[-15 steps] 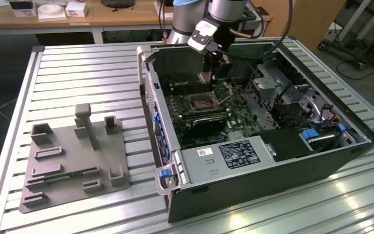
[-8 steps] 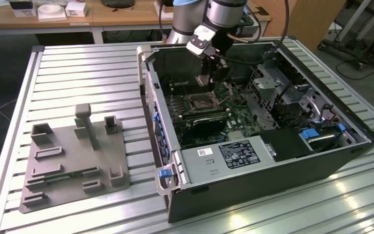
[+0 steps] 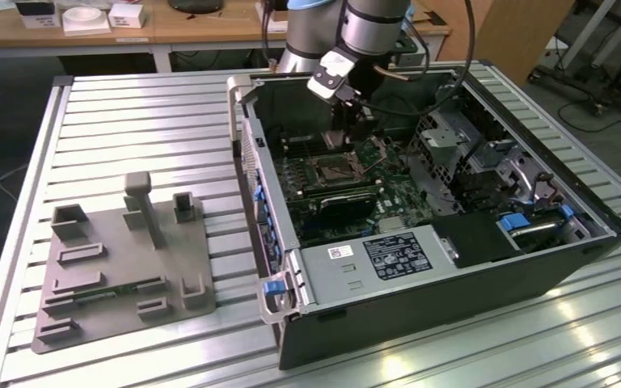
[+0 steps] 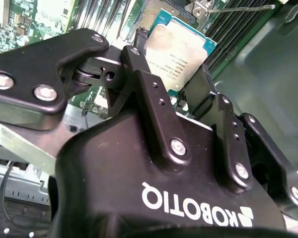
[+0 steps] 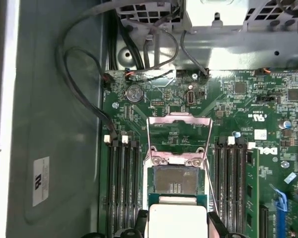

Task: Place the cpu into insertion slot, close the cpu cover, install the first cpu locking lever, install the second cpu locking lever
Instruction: 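Place the cpu into insertion slot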

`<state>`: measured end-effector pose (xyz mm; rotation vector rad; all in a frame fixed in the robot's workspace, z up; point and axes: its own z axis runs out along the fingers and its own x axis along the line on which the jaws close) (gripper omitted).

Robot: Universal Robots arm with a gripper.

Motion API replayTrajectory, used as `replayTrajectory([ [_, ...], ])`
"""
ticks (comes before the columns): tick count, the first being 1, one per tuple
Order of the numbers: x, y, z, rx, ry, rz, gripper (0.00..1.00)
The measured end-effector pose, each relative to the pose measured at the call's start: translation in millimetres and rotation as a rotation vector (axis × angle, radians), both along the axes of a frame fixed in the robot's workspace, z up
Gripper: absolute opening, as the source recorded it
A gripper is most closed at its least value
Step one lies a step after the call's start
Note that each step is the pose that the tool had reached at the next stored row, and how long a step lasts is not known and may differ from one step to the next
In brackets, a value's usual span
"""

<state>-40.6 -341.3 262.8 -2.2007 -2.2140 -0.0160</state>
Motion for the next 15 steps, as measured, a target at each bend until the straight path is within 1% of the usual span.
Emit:
replayTrajectory([
  [6,1.1,0.9,-7.4,0.0003,0.0002,-0.046,0.54],
  [15,1.1,1.1,-8.7,0.0001,0.0002,-0.049,0.54],
])
